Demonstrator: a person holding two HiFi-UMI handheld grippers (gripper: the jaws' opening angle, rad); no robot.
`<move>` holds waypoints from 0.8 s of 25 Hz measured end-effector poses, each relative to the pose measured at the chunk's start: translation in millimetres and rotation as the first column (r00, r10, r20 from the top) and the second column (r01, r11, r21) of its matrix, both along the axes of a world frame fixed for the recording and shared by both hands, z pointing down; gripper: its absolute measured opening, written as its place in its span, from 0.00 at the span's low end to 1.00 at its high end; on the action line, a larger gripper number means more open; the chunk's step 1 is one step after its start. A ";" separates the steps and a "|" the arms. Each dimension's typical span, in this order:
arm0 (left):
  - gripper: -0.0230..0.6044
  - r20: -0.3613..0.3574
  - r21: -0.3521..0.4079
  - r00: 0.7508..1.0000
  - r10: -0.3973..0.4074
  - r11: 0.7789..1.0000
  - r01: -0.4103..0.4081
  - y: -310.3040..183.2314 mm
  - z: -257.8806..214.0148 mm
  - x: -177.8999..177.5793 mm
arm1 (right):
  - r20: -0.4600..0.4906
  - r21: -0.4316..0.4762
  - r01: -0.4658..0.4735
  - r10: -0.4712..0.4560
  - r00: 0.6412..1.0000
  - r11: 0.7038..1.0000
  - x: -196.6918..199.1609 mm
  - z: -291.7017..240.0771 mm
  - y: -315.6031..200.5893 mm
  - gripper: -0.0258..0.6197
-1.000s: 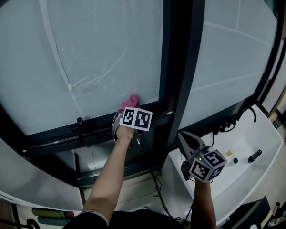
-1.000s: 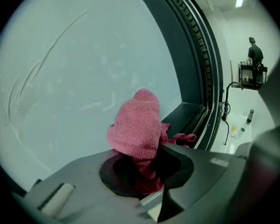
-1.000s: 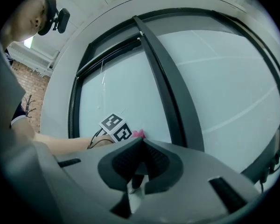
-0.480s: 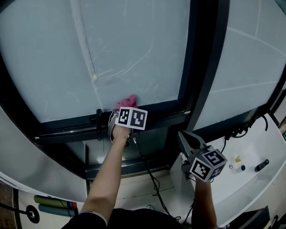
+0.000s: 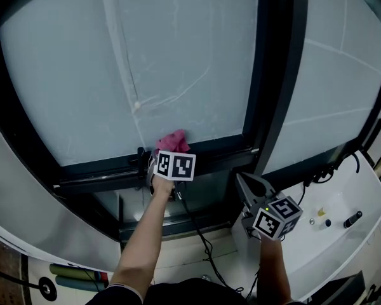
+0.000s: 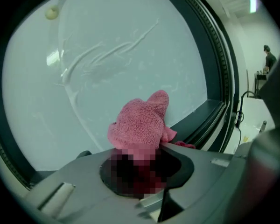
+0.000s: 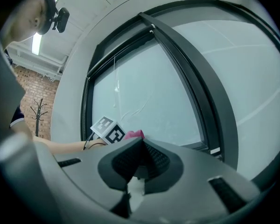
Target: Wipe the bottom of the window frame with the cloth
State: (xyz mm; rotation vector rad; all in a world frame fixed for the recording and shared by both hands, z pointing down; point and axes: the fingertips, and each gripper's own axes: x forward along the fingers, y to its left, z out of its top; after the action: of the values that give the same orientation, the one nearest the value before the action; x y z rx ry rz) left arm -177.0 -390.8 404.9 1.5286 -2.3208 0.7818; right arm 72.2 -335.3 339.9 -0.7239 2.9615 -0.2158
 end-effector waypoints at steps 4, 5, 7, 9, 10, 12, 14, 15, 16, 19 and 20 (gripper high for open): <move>0.16 -0.056 0.148 0.993 0.106 0.984 -0.097 23.5 -43.8 25.3 | 0.004 0.031 0.010 -0.010 1.000 0.999 -15.9 -11.5 13.0 0.04; 0.16 -0.065 0.181 0.989 0.133 0.976 -0.119 31.6 -55.1 28.9 | 0.005 0.042 0.015 -0.016 1.000 0.999 -22.1 -15.2 17.7 0.04; 0.16 -0.074 0.238 0.982 0.171 0.960 -0.149 51.4 -75.8 29.3 | 0.006 0.066 0.029 -0.030 1.000 0.997 -37.0 -22.4 28.2 0.04; 0.16 -0.074 0.276 0.979 0.190 0.947 -0.163 74.3 -90.4 21.3 | 0.005 0.085 0.044 -0.045 0.999 0.995 -54.1 -28.4 39.8 0.04; 0.16 -0.072 0.291 0.978 0.195 0.942 -0.167 86.5 -95.3 15.1 | 0.005 0.091 0.052 -0.053 0.999 0.994 -63.5 -30.8 45.7 0.04; 0.16 -0.061 0.320 0.976 0.209 0.930 -0.180 111.0 -102.1 1.1 | 0.003 0.101 0.072 -0.072 0.997 0.992 -84.4 -34.6 57.4 0.04; 0.16 -0.060 0.348 0.971 0.232 0.917 -0.197 134.8 -104.9 -11.7 | -0.001 0.106 0.096 -0.097 0.995 0.990 -106.9 -36.8 69.8 0.04; 0.16 -0.063 0.359 0.969 0.240 0.911 -0.202 146.0 -105.2 -18.1 | -0.003 0.107 0.109 -0.109 0.994 0.988 -118.3 -37.4 76.4 0.04; 0.16 -0.064 0.366 0.969 0.241 0.909 -0.202 156.6 -104.8 -25.3 | -0.005 0.107 0.121 -0.121 0.993 0.987 -129.4 -37.5 83.1 0.04; 0.16 -0.066 0.369 0.974 0.215 0.913 -0.176 185.8 -98.3 -51.6 | -0.015 0.108 0.154 -0.153 0.988 0.982 -161.0 -34.6 103.4 0.04; 0.16 -0.070 0.370 0.976 0.205 0.914 -0.166 195.0 -94.5 -61.1 | -0.022 0.108 0.164 -0.163 0.986 0.980 -171.0 -32.2 109.6 0.04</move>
State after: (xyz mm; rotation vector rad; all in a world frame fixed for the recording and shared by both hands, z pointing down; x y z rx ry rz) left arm -238.1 -195.8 310.3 1.9141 -2.3578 0.3039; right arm -98.8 -225.7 307.8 -0.4713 3.0178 -0.0582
